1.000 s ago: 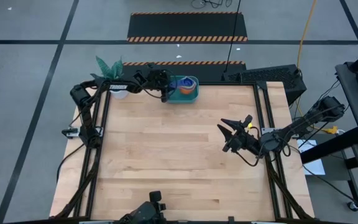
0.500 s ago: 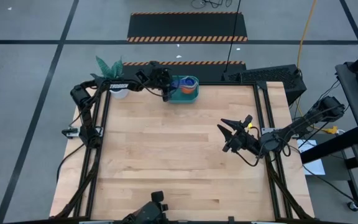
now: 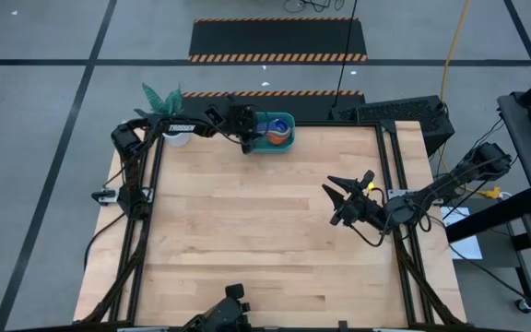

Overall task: Nest measuring cups in basket
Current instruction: Put the stacked measuring cups into the bin, then return to Home Position

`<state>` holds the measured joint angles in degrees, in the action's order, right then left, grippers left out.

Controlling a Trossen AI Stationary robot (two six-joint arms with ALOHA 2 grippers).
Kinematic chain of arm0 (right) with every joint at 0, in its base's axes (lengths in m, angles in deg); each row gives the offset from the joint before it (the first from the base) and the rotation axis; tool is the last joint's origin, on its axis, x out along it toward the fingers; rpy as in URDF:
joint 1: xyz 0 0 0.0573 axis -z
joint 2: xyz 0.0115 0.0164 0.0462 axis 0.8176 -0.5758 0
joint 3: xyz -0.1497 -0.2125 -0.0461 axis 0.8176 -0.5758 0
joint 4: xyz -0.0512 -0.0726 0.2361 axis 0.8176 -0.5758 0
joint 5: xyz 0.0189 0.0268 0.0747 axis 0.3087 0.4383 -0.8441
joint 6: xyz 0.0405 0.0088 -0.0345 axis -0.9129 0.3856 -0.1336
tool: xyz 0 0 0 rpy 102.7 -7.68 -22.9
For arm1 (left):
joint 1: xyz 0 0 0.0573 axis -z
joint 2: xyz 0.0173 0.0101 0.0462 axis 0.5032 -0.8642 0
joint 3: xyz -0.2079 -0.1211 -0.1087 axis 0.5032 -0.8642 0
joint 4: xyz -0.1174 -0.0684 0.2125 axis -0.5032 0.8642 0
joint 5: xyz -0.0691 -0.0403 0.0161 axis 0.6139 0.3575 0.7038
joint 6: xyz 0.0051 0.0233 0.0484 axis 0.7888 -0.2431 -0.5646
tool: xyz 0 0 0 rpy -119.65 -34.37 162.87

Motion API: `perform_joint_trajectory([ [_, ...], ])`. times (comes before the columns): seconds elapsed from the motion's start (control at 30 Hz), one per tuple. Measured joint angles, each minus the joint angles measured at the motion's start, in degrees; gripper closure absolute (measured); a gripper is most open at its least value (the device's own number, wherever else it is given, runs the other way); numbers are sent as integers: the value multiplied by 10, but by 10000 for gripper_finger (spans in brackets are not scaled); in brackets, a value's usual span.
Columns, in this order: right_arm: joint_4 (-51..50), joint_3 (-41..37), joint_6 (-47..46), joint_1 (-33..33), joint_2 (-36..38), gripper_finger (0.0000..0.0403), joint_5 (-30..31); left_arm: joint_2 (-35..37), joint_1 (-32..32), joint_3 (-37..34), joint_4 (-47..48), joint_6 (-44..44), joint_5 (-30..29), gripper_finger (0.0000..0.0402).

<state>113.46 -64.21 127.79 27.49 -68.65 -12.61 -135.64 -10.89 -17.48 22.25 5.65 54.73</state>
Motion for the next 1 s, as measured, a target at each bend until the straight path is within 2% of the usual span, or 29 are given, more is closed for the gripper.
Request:
perform_joint_trajectory([
  [0.53, 0, 0, 0, 0, 0, 266, 0, -6, 0, 0, 3, 3, -19, 268],
  [0.6, 0, 0, 0, 0, 0, 266, 0, -6, 0, 0, 4, 4, -24, 250],
  [0.77, 0, 0, 0, 0, 0, 266, 0, -6, 0, 0, 4, 23, -42, 169],
  [0.87, 0, 0, 1, 0, 0, 266, 0, -6, 0, 0, 3, 31, -44, 147],
  [1.0, 0, 0, 1, 0, 0, 266, 0, 2, 0, 0, 7, 35, -44, 136],
])
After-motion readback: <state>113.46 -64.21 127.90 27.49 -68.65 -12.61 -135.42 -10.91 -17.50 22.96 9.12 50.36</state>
